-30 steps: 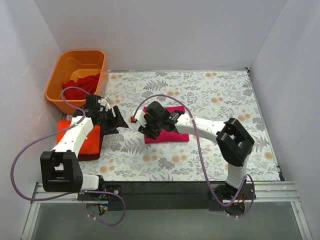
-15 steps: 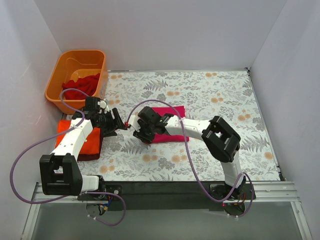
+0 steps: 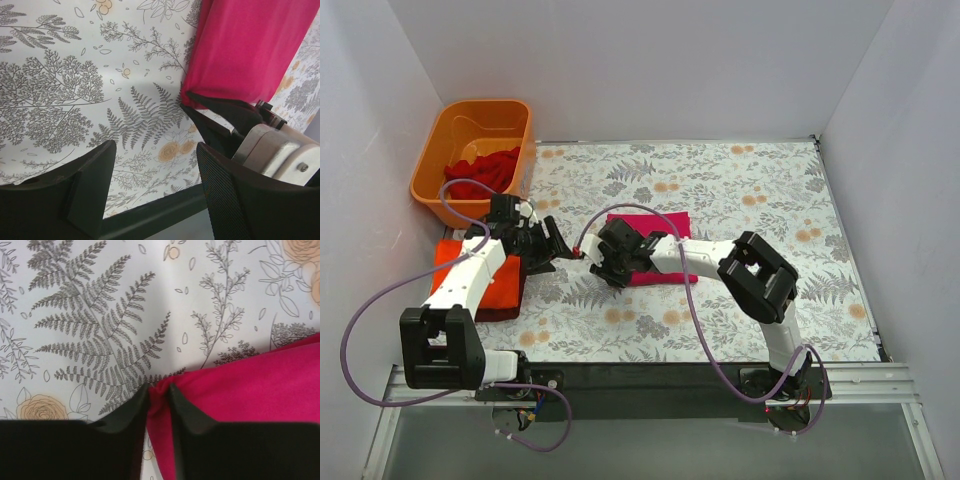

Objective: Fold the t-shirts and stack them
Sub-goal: Neatly place the folded tshirt to the corner

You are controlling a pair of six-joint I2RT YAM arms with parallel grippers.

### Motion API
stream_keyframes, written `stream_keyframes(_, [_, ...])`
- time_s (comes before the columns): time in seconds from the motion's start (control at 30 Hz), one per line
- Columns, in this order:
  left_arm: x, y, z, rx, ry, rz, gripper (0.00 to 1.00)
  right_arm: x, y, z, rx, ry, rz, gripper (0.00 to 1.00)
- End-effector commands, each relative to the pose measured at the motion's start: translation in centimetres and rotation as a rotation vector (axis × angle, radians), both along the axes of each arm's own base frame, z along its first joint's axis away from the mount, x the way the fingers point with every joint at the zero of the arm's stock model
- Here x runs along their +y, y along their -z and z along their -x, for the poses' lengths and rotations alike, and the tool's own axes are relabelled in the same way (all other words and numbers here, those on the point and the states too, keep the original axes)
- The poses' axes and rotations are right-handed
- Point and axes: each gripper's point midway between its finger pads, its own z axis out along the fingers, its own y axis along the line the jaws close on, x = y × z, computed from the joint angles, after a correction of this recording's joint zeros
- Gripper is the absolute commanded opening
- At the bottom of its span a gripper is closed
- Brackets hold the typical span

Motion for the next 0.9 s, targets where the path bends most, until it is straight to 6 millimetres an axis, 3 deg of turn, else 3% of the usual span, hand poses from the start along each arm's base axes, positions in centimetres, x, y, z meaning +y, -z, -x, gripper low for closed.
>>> stream_keyframes(0.0, [-0.9, 0.1, -0.1, 0.009, -0.014, 0.074, 0.64, -1.9, 2.8, 0.9, 0.055, 0.005, 0.067, 0.23])
stream_keyframes(0.1, [-1.8, 0.4, -0.3, 0.024, -0.041, 0.145, 0.64, -2.2, 1.5, 0.1, 0.046, 0.007, 0.035, 0.02])
stream_keyframes(0.2, [-3.2, 0.8, -0.4, 0.026, -0.07, 0.24, 0.65, -2.2, -0.3, -0.4, 0.054, -0.005, -0.027, 0.01])
stream_keyframes(0.37, [-4.9, 0.5, -2.0, -0.047, -0.142, 0.39, 0.78, -2.1, -2.8, 0.2, 0.064, -0.059, -0.124, 0.01])
stream_keyframes(0.5, [-6.0, 2.2, -2.0, 0.007, -0.195, 0.449, 0.83, -2.2, -4.8, 1.5, 0.075, -0.103, -0.186, 0.01])
stream_keyframes(0.63, [-7.4, 2.6, -2.5, -0.047, -0.197, 0.484, 0.84, -2.2, -5.9, 2.1, 0.087, -0.12, -0.218, 0.01])
stream_keyframes(0.87, [-9.9, 4.2, -2.3, 0.004, -0.208, 0.499, 0.85, -1.7, -7.0, 2.7, 0.123, -0.114, -0.255, 0.01])
